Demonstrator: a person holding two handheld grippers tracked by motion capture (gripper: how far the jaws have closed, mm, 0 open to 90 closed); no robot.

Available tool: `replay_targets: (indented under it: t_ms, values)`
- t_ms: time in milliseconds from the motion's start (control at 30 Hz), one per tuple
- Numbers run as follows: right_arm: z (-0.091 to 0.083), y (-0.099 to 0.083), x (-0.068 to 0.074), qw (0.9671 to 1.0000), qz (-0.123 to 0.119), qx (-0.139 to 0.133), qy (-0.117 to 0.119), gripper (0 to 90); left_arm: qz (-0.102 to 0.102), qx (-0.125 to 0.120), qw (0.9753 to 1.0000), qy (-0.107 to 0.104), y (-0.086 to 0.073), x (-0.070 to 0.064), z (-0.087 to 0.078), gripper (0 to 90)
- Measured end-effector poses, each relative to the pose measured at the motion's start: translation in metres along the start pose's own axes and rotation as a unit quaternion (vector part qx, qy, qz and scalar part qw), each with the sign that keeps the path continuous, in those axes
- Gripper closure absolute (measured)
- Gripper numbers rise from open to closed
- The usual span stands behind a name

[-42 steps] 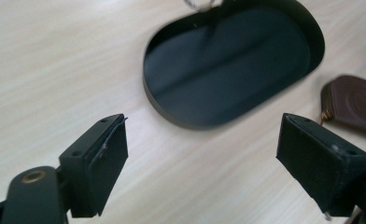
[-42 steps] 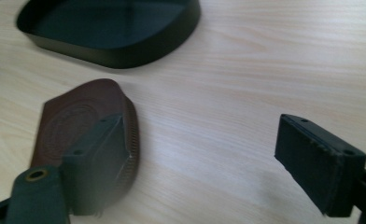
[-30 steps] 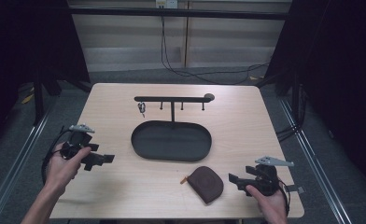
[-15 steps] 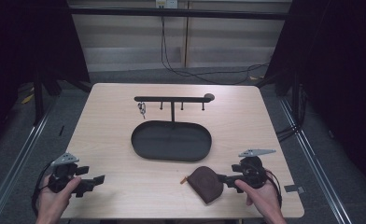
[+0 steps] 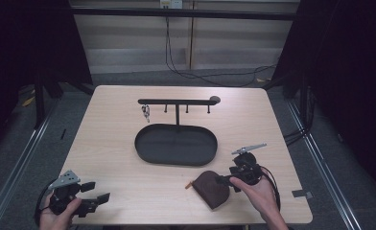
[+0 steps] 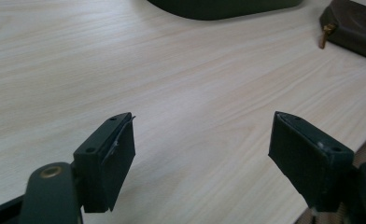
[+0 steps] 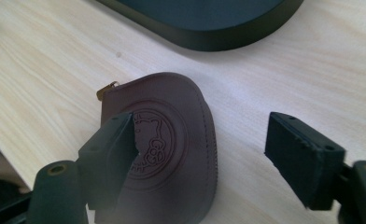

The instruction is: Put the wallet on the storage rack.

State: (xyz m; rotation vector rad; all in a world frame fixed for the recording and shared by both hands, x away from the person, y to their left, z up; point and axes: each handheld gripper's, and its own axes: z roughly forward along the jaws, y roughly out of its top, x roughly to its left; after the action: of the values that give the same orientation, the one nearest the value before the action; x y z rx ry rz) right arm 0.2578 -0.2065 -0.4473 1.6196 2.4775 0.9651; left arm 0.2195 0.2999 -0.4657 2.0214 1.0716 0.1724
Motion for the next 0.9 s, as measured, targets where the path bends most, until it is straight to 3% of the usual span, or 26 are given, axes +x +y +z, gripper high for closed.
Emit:
replay_targets:
  t_ms: [167,333,467,567,700,833,900]
  values:
    - [0.005,0.004,-0.003,0.9996,0.002,0.023,0.015,19.6,-0.005,-0.003,1.0,-0.003,0.0,0.0,-0.001,21.6]
    - [0.015,0.008,0.0,0.9973,-0.007,0.067,0.027,19.6,-0.011,0.0,0.9999,-0.004,0.0,0.001,0.001,19.6]
    - [0.024,0.014,0.003,0.9933,-0.019,0.11,0.031,19.6,-0.01,0.001,0.9999,-0.004,0.0,0.002,0.002,19.6]
    - [0.031,0.019,0.008,0.9893,-0.031,0.142,0.017,22.2,-0.011,0.0,0.9999,-0.007,0.0,0.001,0.002,19.5]
    - [0.039,0.023,0.012,0.9859,-0.039,0.162,0.016,22.0,-0.014,-0.006,0.9998,-0.012,0.0,0.002,0.0,19.0]
    - [0.043,0.024,0.012,0.9834,-0.029,0.178,0.021,20.5,-0.013,-0.005,0.9998,-0.017,0.0,0.003,0.0,18.9]
    - [0.044,0.025,0.011,0.9815,-0.01,0.19,0.023,20.4,-0.012,-0.001,0.9998,-0.017,0.0,0.003,0.001,19.0]
